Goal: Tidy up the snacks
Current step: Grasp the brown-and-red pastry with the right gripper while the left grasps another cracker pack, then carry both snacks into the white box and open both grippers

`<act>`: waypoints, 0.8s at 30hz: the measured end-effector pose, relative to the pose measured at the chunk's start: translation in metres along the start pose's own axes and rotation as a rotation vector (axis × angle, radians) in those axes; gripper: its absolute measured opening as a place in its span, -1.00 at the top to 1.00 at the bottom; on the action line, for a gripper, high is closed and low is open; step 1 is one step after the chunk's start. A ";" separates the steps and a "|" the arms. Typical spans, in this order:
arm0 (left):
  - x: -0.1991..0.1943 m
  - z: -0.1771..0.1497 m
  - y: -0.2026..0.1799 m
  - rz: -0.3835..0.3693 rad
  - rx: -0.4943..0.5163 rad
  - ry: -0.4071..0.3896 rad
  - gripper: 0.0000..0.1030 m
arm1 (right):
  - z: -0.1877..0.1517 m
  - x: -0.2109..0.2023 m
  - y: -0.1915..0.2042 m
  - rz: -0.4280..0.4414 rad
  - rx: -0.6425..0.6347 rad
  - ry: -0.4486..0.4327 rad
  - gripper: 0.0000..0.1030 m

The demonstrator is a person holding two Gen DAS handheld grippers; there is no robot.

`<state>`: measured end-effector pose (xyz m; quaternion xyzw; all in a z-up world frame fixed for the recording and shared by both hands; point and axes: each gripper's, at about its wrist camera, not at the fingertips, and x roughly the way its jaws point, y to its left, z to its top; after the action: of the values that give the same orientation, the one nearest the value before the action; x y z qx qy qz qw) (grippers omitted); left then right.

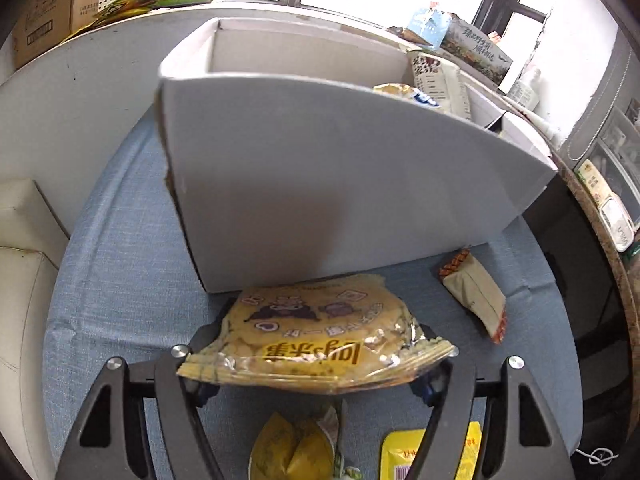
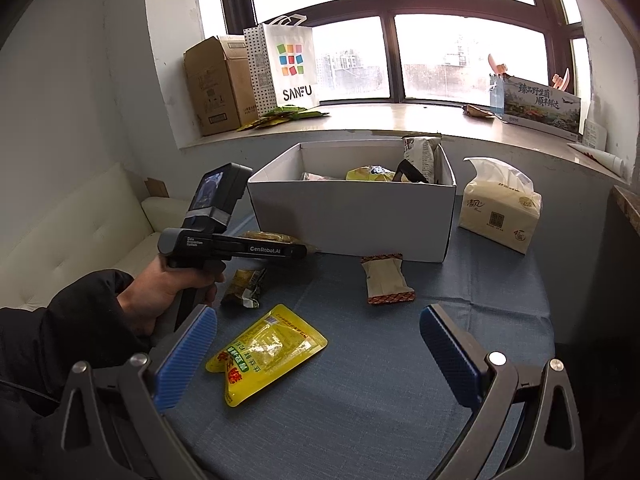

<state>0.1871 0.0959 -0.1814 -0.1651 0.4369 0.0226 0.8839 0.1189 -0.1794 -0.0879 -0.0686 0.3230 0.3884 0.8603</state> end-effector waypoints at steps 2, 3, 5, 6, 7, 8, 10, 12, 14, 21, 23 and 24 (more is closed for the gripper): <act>-0.020 -0.006 -0.003 -0.005 0.032 -0.041 -0.48 | 0.000 0.001 0.000 0.002 -0.003 0.004 -1.00; -0.032 -0.009 -0.006 -0.011 0.049 -0.065 -0.48 | -0.001 0.003 -0.001 -0.001 -0.003 0.007 -1.00; -0.060 -0.014 -0.012 -0.057 0.081 -0.121 -0.48 | -0.001 0.010 -0.005 -0.007 0.006 0.025 -1.00; -0.077 -0.017 -0.015 -0.060 0.101 -0.151 -0.48 | -0.001 0.016 -0.007 -0.005 0.011 0.038 -1.00; -0.092 -0.021 -0.018 -0.068 0.122 -0.177 -0.48 | -0.001 0.024 -0.010 -0.006 0.011 0.056 -1.00; -0.108 -0.026 -0.022 -0.077 0.141 -0.197 -0.48 | -0.001 0.033 -0.013 -0.022 0.005 0.077 -1.00; -0.135 -0.036 -0.026 -0.084 0.173 -0.235 -0.48 | 0.000 0.058 -0.018 -0.039 -0.020 0.132 -1.00; -0.159 -0.043 -0.032 -0.084 0.195 -0.271 -0.48 | 0.003 0.084 -0.024 -0.078 -0.038 0.176 -1.00; -0.179 -0.049 -0.032 -0.105 0.194 -0.298 -0.48 | 0.008 0.109 -0.033 -0.085 -0.049 0.206 -1.00; -0.214 -0.052 -0.029 -0.113 0.206 -0.349 -0.48 | 0.028 0.180 -0.065 -0.099 -0.022 0.285 -1.00; -0.216 -0.053 -0.028 -0.095 0.213 -0.357 -0.48 | 0.030 0.192 -0.070 -0.103 -0.022 0.298 -1.00; -0.217 -0.053 -0.026 -0.102 0.210 -0.357 -0.48 | 0.032 0.198 -0.073 -0.093 -0.015 0.307 -0.99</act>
<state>0.0171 0.0771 -0.0349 -0.0874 0.2646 -0.0386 0.9596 0.2837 -0.0949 -0.1933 -0.1483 0.4443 0.3356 0.8173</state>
